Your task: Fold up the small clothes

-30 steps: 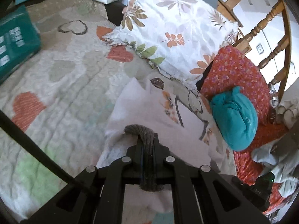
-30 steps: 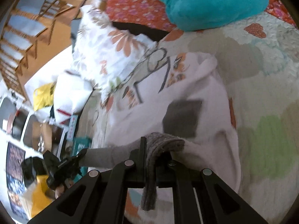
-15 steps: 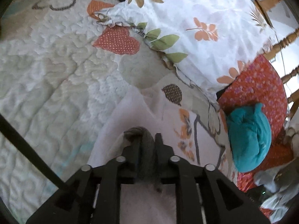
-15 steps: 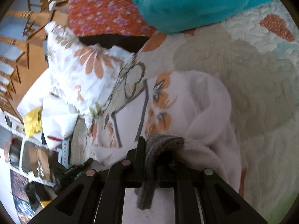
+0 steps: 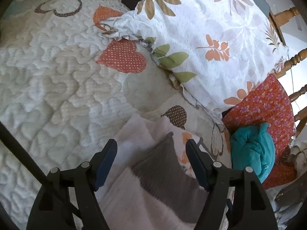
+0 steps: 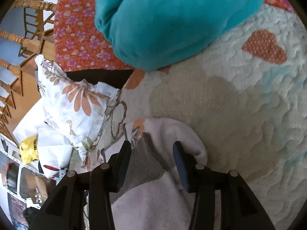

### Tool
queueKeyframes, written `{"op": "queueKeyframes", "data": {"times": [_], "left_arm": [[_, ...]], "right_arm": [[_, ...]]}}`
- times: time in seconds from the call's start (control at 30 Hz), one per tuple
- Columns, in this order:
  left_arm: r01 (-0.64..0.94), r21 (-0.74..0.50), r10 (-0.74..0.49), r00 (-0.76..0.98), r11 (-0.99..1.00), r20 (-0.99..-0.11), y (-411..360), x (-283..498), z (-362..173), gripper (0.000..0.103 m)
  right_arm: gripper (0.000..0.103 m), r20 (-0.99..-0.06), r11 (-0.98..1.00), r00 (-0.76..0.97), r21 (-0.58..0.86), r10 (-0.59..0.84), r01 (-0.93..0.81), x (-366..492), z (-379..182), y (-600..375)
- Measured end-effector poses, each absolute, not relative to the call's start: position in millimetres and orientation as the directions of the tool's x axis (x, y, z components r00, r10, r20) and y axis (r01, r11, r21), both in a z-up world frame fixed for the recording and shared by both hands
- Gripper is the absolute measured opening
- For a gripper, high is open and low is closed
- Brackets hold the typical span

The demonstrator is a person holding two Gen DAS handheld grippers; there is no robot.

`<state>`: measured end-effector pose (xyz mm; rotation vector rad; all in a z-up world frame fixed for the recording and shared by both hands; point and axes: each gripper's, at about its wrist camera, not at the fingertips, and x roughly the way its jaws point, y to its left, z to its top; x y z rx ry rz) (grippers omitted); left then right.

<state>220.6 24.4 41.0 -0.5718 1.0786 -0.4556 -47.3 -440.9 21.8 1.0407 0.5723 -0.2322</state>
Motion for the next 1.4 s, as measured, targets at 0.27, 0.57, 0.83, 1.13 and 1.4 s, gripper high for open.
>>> {"op": "queueKeyframes", "data": {"times": [0.27, 0.57, 0.83, 1.13, 1.4], "left_arm": [[0.164, -0.47, -0.495, 0.378, 0.868, -0.782, 55.6, 168.8, 49.0, 0.073], [0.29, -0.309, -0.397, 0.324, 0.906, -0.859, 56.5, 120.1, 16.7, 0.016], [0.27, -0.438, -0.507, 0.298, 0.858, -0.809, 93.0, 107.0, 19.4, 0.005], [0.299, -0.517, -0.588, 0.239, 0.802, -0.773, 105.0, 105.5, 12.1, 0.005], [0.296, -0.561, -0.625, 0.201, 0.773, -0.755, 115.6, 108.3, 8.5, 0.005]], "right_arm": [[0.05, -0.593, 0.65, 0.805, 0.62, 0.021, 0.44, -48.6, 48.2, -411.4], [0.05, -0.612, 0.789, 0.784, 0.528, 0.098, 0.314, -20.7, 82.6, -329.6], [0.05, -0.679, 0.875, 0.656, 0.48, 0.328, 0.06, 79.2, 90.8, -189.0], [0.036, -0.85, 0.959, 0.485, 0.275, 0.207, 0.072, 184.4, 41.3, -81.7], [0.006, -0.881, 0.988, 0.465, 0.136, 0.089, 0.068, 214.6, 35.2, -44.8]]}}
